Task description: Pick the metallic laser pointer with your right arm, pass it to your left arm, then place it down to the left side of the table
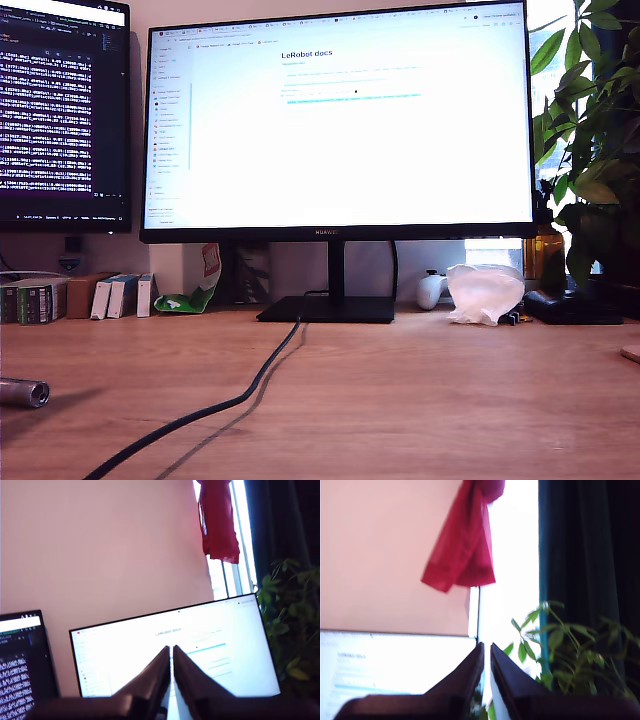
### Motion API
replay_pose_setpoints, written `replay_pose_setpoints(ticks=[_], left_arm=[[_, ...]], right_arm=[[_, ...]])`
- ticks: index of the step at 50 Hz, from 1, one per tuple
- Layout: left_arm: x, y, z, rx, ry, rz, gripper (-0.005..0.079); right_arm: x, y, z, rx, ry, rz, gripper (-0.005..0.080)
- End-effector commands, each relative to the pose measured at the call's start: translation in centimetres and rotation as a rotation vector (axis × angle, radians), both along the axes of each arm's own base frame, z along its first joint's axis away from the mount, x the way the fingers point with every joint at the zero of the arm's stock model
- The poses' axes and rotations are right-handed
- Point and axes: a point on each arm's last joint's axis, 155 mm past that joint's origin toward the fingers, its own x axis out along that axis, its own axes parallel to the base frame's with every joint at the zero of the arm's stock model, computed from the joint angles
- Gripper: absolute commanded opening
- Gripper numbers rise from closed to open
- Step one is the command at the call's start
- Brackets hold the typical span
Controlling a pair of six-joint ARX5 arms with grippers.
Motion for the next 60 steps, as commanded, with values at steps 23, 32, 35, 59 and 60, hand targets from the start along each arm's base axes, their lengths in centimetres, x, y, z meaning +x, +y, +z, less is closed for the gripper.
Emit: replay_pose_setpoints(ticks=[23,32,35,59,60], left_arm=[[1.5,1.0,-6.7,-0.09,0.005,0.02,-0.0014],[2.4,1.4,-9.5,-0.105,0.032,0.042,-0.0014],[2.7,1.4,-10.5,-0.108,0.046,0.042,-0.0014],[4.3,1.6,-15.7,-0.103,0.121,0.058,-0.0014],[4.4,1.6,-15.9,-0.101,0.126,0.059,-0.0014]], right_arm=[[0.3,0.4,-4.3,0.018,-0.062,0.035,-0.0011],[1.4,0.8,-6.9,0.011,-0.041,0.053,-0.0011],[1.8,0.8,-7.8,0.016,-0.032,0.058,-0.0011],[3.1,1.2,-11.2,-0.007,0.027,0.065,-0.0011],[3.2,1.2,-11.3,-0.008,0.032,0.065,-0.0011]])
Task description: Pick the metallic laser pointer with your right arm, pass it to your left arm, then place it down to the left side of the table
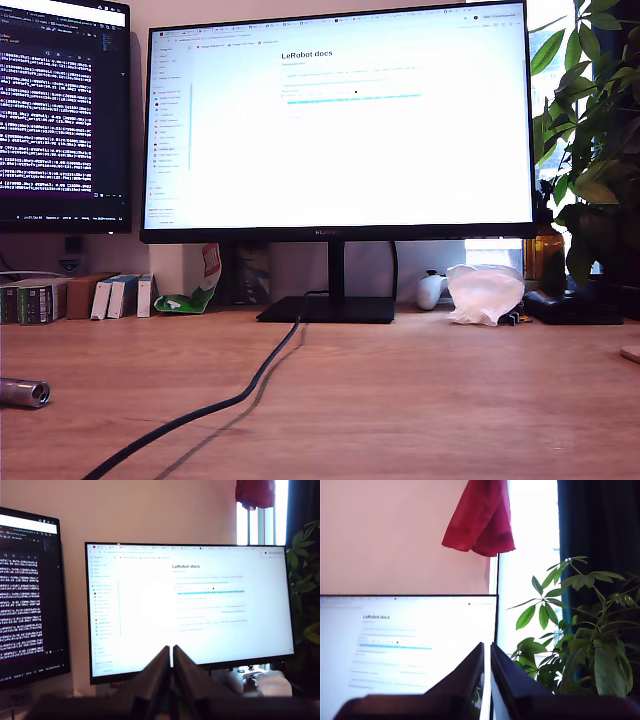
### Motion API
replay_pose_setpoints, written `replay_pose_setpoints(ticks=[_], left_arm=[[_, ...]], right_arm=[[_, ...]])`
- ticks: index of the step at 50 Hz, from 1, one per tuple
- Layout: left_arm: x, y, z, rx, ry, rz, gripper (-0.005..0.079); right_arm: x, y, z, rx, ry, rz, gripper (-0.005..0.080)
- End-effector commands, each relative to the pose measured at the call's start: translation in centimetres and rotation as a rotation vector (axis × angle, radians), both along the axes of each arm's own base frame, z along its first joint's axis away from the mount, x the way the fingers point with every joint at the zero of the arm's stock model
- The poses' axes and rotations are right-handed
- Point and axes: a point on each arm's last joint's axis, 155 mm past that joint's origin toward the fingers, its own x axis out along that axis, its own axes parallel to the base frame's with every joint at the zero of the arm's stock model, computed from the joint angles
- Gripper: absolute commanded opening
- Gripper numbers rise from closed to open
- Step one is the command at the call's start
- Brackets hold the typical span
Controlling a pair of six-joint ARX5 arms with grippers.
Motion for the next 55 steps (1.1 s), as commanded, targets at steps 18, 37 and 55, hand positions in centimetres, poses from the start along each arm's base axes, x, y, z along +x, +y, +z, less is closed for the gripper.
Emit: replay_pose_setpoints(ticks=[18,37,55], left_arm=[[1.0,0.4,-4.4,0.044,0.112,0.036,-0.0014],[2.1,2.1,-9.6,0.066,0.322,0.133,-0.0014],[2.1,4.6,-14.6,0.065,0.528,0.265,-0.0014]], right_arm=[[1.6,0.1,-3.9,-0.028,0.11,-0.009,-0.0011],[3.5,-0.2,-9.6,-0.036,0.337,-0.027,-0.0011],[3.9,-1.7,-17.0,-0.002,0.635,-0.102,-0.0011]])
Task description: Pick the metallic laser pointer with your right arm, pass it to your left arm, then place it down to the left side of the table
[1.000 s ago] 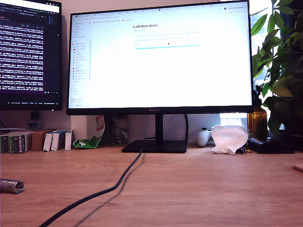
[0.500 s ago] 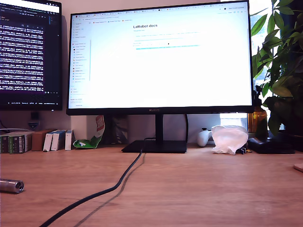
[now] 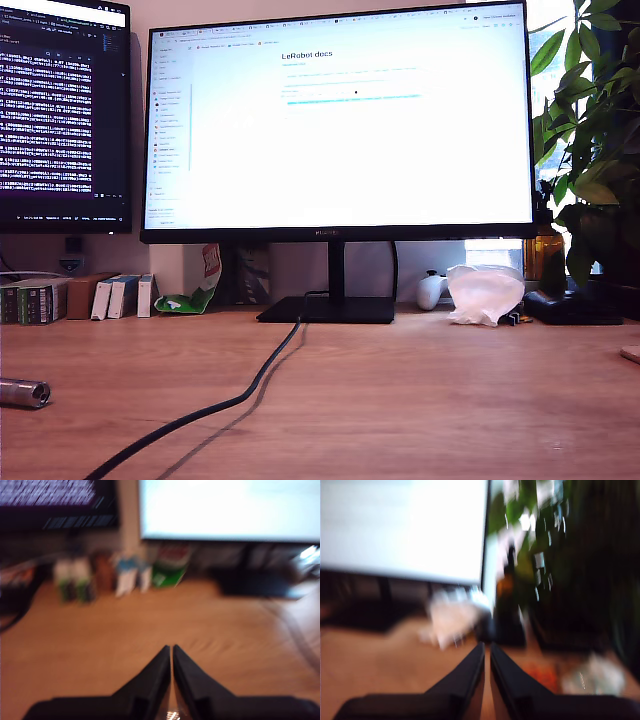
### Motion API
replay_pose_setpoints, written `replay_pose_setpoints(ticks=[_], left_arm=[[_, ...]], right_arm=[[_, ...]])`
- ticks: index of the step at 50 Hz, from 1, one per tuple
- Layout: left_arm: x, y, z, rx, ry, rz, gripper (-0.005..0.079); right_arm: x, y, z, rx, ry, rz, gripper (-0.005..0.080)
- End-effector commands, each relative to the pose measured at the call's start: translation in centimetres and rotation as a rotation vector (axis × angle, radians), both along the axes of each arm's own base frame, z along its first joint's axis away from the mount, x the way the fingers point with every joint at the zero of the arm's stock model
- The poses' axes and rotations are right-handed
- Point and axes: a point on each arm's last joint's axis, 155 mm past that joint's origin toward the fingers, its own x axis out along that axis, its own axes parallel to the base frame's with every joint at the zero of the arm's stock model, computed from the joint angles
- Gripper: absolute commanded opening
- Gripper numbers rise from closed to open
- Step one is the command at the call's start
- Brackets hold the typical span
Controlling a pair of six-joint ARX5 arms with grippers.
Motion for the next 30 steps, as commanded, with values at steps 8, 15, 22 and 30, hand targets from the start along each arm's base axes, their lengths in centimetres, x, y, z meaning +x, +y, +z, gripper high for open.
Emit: replay_pose_setpoints(ticks=[8,15,22,30], left_arm=[[-0.2,0.9,-2.3,-0.001,0.076,0.05,-0.0014],[-0.5,1.8,-3.5,-0.017,0.129,0.108,-0.0014],[-0.6,2.3,-4.0,-0.032,0.15,0.138,-0.0015],[-0.7,2.3,-4.1,-0.03,0.156,0.137,-0.0014]], right_arm=[[-0.4,-0.9,-3.7,0.029,0.134,-0.052,-0.0011],[-0.8,-1.0,-5.3,0.042,0.199,-0.059,-0.0011],[-0.7,-0.7,-5.3,0.096,0.199,-0.053,-0.0011],[-0.7,-0.8,-5.3,0.103,0.2,-0.058,-0.0011]])
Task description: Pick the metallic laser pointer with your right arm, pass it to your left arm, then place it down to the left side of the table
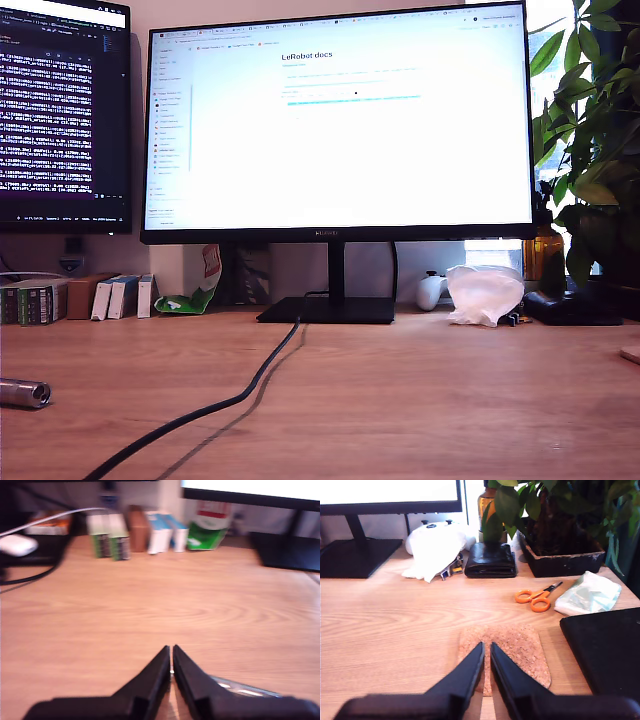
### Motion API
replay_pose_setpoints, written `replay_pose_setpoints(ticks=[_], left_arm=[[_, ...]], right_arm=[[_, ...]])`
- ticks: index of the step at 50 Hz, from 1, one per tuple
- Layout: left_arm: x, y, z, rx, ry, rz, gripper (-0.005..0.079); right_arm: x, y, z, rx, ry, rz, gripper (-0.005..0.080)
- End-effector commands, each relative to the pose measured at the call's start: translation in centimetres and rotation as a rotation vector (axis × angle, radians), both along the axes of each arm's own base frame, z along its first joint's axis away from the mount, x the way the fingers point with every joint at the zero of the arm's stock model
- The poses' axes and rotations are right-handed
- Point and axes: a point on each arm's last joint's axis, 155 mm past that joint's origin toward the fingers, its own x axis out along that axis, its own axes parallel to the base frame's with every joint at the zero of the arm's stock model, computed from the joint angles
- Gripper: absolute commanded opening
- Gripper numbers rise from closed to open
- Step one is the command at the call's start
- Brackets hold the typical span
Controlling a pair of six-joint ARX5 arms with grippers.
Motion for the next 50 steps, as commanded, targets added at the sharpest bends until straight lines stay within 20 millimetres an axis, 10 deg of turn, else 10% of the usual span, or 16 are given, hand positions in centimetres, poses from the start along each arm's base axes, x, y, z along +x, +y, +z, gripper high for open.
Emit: replay_pose_setpoints(ticks=[1,50], left_arm=[[-0.2,0.0,-1.5,-0.003,0.039,0.002,-0.0014],[-0.2,0.0,-1.5,-0.004,0.036,0.0,-0.0014]], right_arm=[[0.0,-0.2,-0.4,0.004,0.002,-0.012,-0.0011],[-0.1,-0.8,1.7,0.001,-0.087,-0.042,-0.0011]])
